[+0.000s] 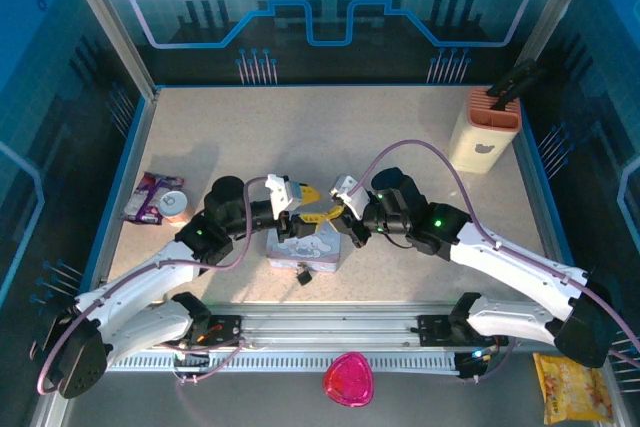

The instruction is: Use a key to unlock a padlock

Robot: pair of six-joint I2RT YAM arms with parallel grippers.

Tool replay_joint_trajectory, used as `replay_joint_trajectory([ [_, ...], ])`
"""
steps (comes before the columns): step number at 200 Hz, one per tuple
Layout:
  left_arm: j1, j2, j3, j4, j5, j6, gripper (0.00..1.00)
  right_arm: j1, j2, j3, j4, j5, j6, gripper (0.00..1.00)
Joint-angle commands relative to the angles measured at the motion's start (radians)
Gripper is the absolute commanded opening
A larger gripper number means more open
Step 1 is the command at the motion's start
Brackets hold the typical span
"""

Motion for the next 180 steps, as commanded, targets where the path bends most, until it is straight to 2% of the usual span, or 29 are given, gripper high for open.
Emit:
replay_joint_trajectory([
  [1, 0.008, 0.004, 0.004, 0.010, 0.006, 0.013, 0.46, 0.012, -0.010, 0.020, 0.000, -0.004, -0.013, 0.00],
  [29, 0.008, 0.022, 0.013, -0.002, 0.045, 0.007, 0.36, 0.012, -0.023, 0.014, 0.018, -0.005, -0.006, 0.00],
  [56, 0.008, 0.040, 0.034, -0.028, 0.088, 0.005, 0.21, 0.011, -0.023, 0.014, 0.028, -0.013, -0.001, 0.00],
  [100, 0.011, 0.045, 0.039, -0.014, 0.072, -0.023, 0.00, 0.004, -0.019, 0.014, 0.038, 0.003, 0.009, 0.00],
  [119, 0.011, 0.047, 0.040, 0.000, 0.053, -0.055, 0.00, -0.002, -0.022, -0.021, 0.051, 0.005, 0.016, 0.00],
  [134, 0.011, 0.046, 0.041, 0.016, 0.029, -0.093, 0.00, -0.008, -0.037, -0.043, 0.082, 0.014, 0.025, 0.23],
  [150, 0.012, 0.036, 0.031, 0.049, -0.013, -0.138, 0.00, -0.033, -0.068, -0.081, 0.128, 0.004, 0.047, 0.39],
  [162, 0.014, 0.028, 0.016, 0.094, -0.042, -0.185, 0.00, -0.087, -0.096, -0.115, 0.184, -0.071, 0.091, 0.43],
  [180, 0.015, 0.023, 0.009, 0.129, -0.075, -0.239, 0.00, -0.188, -0.122, -0.167, 0.302, -0.239, 0.197, 0.43],
])
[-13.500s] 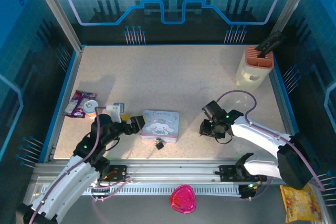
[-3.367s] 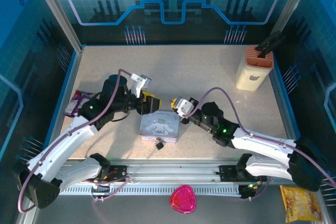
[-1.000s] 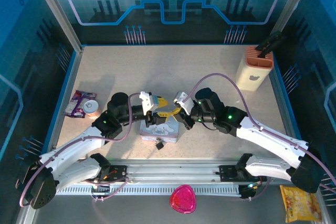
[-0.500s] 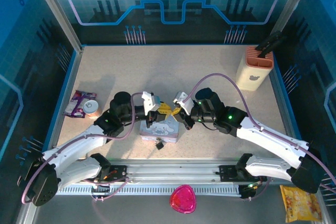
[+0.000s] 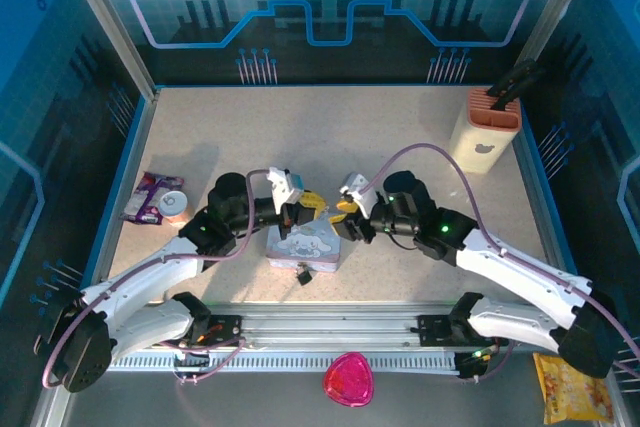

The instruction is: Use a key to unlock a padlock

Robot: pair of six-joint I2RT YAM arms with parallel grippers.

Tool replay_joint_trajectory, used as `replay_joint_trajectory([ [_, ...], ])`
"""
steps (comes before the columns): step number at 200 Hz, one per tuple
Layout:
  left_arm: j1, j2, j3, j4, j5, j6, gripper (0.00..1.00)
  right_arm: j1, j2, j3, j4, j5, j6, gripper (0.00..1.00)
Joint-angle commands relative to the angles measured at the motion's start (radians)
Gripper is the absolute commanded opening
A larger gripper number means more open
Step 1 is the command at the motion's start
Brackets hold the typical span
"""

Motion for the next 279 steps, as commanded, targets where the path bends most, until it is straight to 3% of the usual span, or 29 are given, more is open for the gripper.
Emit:
replay_joint_trajectory([
  [1, 0.004, -0.020, -0.002, 0.092, -0.061, -0.105, 0.00, -0.102, -0.046, -0.055, 0.177, -0.190, 0.134, 0.43],
  [32, 0.007, -0.010, 0.010, 0.098, -0.085, -0.171, 0.00, -0.162, -0.052, -0.134, 0.427, -0.324, 0.250, 0.43],
  [71, 0.004, 0.023, 0.037, 0.089, -0.087, -0.243, 0.00, -0.179, 0.013, -0.205, 0.738, -0.375, 0.391, 0.42],
  [104, 0.003, 0.040, 0.036, 0.126, -0.071, -0.301, 0.00, -0.187, 0.085, -0.218, 0.899, -0.398, 0.465, 0.39],
  [279, 0.004, 0.057, 0.052, 0.228, -0.012, -0.387, 0.00, -0.189, 0.172, -0.217, 0.971, -0.477, 0.501, 0.23],
])
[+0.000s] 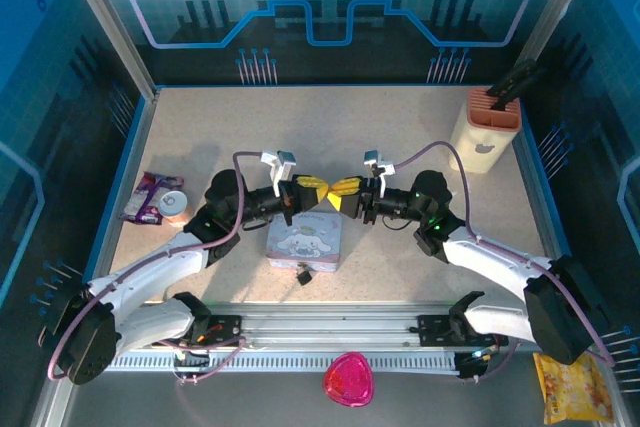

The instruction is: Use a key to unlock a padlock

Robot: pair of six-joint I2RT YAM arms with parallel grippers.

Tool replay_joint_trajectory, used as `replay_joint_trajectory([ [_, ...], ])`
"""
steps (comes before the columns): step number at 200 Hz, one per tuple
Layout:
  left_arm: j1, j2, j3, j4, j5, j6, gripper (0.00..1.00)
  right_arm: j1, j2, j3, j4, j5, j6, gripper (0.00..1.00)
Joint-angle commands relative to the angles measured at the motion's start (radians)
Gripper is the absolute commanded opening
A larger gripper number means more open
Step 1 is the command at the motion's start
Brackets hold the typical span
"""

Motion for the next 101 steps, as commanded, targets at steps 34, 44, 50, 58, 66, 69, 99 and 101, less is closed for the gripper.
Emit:
replay_joint_trajectory([
  [34, 0.004, 0.016, 0.040, 0.042, 0.034, -0.017, 0.00, -0.007, 0.006, -0.001, 0.049, -0.036, 0.009, 0.18],
  [44, 0.002, 0.019, 0.040, 0.042, 0.034, -0.016, 0.00, -0.008, 0.004, -0.001, 0.048, -0.034, 0.008, 0.18],
  [50, 0.003, 0.020, 0.041, 0.042, 0.035, -0.016, 0.00, -0.008, 0.004, 0.001, 0.046, -0.035, 0.008, 0.17],
  [58, 0.004, 0.021, 0.041, 0.044, 0.038, -0.016, 0.00, -0.007, 0.004, 0.002, 0.046, -0.034, 0.008, 0.17],
  [66, 0.003, 0.022, 0.040, 0.044, 0.039, -0.017, 0.00, -0.008, 0.004, 0.005, 0.043, -0.035, 0.007, 0.16],
  [69, 0.003, 0.023, 0.039, 0.045, 0.039, -0.018, 0.00, -0.008, 0.003, 0.006, 0.042, -0.035, 0.006, 0.16],
  [99, 0.003, 0.024, 0.036, 0.047, 0.041, -0.018, 0.00, -0.007, 0.002, 0.012, 0.034, -0.031, 0.005, 0.07],
  [101, 0.003, 0.023, 0.036, 0.046, 0.041, -0.017, 0.00, -0.007, 0.002, 0.012, 0.035, -0.030, 0.005, 0.06],
])
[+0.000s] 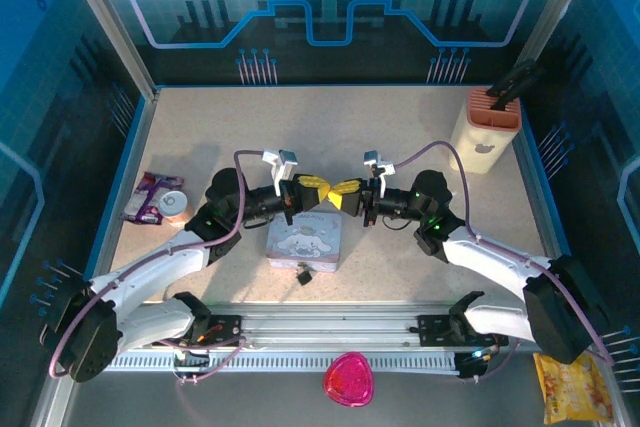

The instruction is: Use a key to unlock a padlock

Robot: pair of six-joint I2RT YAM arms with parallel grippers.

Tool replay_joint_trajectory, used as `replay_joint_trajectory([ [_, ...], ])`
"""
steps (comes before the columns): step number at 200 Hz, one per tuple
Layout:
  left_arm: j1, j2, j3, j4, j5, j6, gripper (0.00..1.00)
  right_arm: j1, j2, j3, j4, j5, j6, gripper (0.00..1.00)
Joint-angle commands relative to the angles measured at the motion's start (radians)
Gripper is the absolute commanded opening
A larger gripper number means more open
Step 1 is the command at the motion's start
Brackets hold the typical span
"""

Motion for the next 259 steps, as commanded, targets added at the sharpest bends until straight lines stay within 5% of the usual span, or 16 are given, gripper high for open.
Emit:
replay_joint_trajectory([
  [1, 0.003, 0.008, 0.026, 0.033, 0.013, -0.016, 0.00, -0.005, -0.001, 0.012, 0.028, -0.016, -0.003, 0.06],
  [57, 0.003, 0.011, 0.024, 0.015, 0.000, 0.000, 0.00, -0.006, -0.025, 0.011, 0.002, 0.009, -0.004, 0.00],
  [99, 0.003, -0.035, 0.035, -0.152, -0.173, 0.029, 0.39, 0.001, -0.116, 0.043, -0.350, 0.170, -0.161, 0.00],
  [131, 0.017, -0.101, 0.131, -0.561, -0.369, -0.024, 0.66, 0.006, -0.193, 0.088, -0.674, 0.366, -0.277, 0.00],
  [152, 0.023, -0.111, 0.228, -0.885, -0.490, -0.079, 0.67, 0.010, -0.244, 0.110, -0.841, 0.485, -0.325, 0.00],
  [201, -0.001, -0.148, 0.328, -1.386, -0.565, -0.244, 0.69, 0.032, -0.312, 0.147, -1.089, 0.654, -0.381, 0.00],
  [259, -0.287, -0.099, 0.356, -1.663, -0.660, -0.455, 0.69, 0.068, -0.340, 0.122, -1.172, 0.716, -0.341, 0.00],
])
